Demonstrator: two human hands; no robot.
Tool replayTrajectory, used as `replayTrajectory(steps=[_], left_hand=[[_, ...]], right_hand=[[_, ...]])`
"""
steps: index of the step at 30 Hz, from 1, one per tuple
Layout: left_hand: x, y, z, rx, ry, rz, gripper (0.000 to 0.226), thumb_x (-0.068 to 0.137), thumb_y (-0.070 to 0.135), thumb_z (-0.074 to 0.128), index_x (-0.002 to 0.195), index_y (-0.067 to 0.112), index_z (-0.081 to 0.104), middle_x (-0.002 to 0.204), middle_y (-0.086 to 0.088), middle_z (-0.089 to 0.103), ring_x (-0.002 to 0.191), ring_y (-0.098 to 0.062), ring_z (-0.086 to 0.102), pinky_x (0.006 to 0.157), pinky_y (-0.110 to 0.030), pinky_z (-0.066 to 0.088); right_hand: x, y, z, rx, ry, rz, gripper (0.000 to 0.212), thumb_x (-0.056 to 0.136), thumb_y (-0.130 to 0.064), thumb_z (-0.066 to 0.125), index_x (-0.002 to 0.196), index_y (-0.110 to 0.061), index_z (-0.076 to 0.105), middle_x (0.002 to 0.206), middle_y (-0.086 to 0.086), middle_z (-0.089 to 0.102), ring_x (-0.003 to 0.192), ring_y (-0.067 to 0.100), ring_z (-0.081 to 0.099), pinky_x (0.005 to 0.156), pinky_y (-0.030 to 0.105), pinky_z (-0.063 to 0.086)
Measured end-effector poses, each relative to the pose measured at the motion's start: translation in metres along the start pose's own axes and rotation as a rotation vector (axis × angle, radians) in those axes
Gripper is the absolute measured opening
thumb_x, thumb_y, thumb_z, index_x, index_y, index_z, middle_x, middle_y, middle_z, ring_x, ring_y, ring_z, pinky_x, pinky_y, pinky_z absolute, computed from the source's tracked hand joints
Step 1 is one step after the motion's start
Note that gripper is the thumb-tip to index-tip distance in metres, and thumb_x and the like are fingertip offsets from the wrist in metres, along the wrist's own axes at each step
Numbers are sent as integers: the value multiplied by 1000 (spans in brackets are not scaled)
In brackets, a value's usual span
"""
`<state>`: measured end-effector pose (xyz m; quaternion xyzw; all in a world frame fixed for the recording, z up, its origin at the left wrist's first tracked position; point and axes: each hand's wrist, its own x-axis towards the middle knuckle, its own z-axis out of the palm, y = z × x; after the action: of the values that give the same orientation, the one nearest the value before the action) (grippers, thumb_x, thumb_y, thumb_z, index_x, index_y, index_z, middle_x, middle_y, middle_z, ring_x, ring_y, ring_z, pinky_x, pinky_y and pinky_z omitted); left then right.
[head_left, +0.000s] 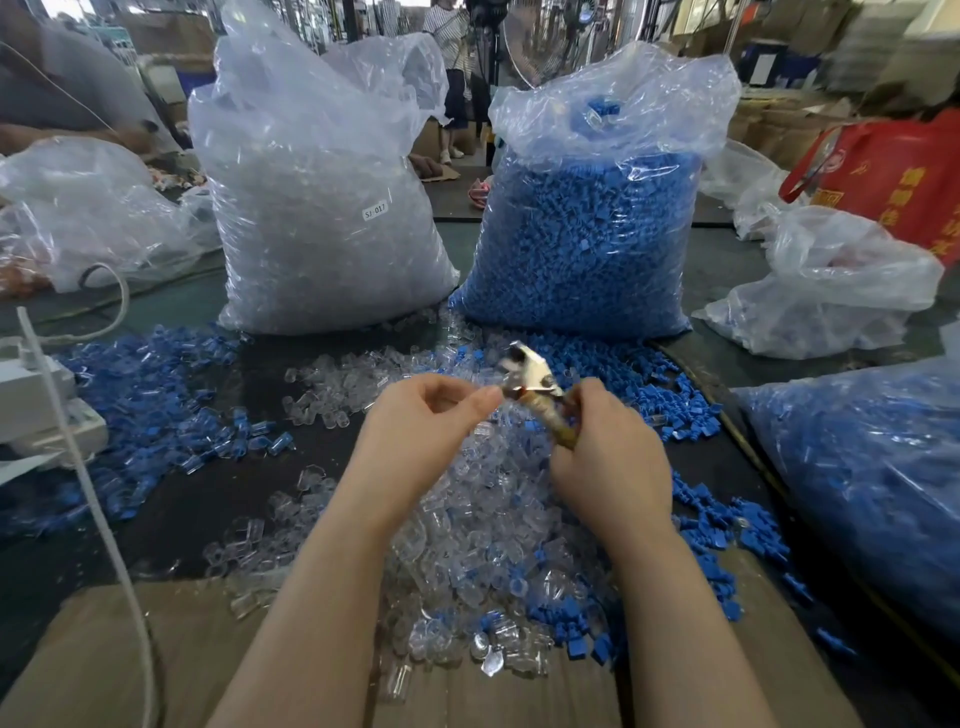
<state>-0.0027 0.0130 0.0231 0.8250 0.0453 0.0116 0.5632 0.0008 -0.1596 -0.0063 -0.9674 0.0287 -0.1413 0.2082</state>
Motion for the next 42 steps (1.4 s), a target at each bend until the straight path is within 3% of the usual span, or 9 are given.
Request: replayTrajectory(steps=[5,9,12,16,24,29,34,38,42], left_hand=[[5,-11,-14,697,43,-149,60,84,64,59,134,30,50,134,-7,51,125,-29,48,106,-48,38],[8,-18,-12,869,-51,-276,74,87,71,48,146,29,35,148,-14,35,135,-37,33,107,-55,29],[10,-22,-10,766,-101,-243,72,88,69,49,145,26,37,145,-11,43,127,-33,45,105,-49,39],[8,-23,-5,502,-176,-143,68,86,60,61,143,29,42,140,-2,51,114,-20,55,100,-41,47],[9,-26,-3,434,-205,-55,63,80,57,71,136,41,47,143,-3,44,112,-16,53,88,-28,40],[6,-23,-3,455,-250,-32,74,68,46,84,131,43,46,129,3,38,101,-13,53,96,-33,45],[5,-22,-3,441,-192,65,43,68,37,86,98,48,57,113,5,44,92,-5,54,91,-29,47],[9,-25,0,436,-109,98,20,76,31,82,78,41,65,93,14,58,81,2,56,66,-15,42],[11,-25,3,480,-116,92,20,77,31,81,77,39,64,89,13,64,79,0,59,72,-23,52]], right_hand=[[3,22,-7,-85,-53,465,36,93,-28,58,119,-7,46,119,15,53,85,33,54,66,35,37],[2,29,-11,-142,-134,588,45,93,-31,61,125,-2,47,129,21,46,71,26,42,66,36,38],[3,27,-10,-154,-180,535,31,92,-29,60,114,-8,53,126,18,49,57,21,38,62,34,39],[2,17,-6,-133,-213,406,12,89,-23,57,93,-16,49,110,11,56,61,18,42,58,32,37],[1,6,1,-89,-226,210,14,91,-27,57,99,-17,51,98,4,49,74,24,46,64,32,36],[1,8,3,-107,-195,212,11,91,-25,56,94,-17,49,89,1,46,69,22,43,57,32,31],[2,11,4,-88,-181,220,12,90,-25,58,94,-17,50,75,-2,45,63,18,41,52,32,28],[4,13,4,-43,-137,245,11,89,-25,58,90,-18,49,72,-4,44,58,13,38,55,32,31],[5,13,5,23,-87,265,12,88,-26,59,87,-21,48,70,-6,45,58,10,36,60,33,33]])
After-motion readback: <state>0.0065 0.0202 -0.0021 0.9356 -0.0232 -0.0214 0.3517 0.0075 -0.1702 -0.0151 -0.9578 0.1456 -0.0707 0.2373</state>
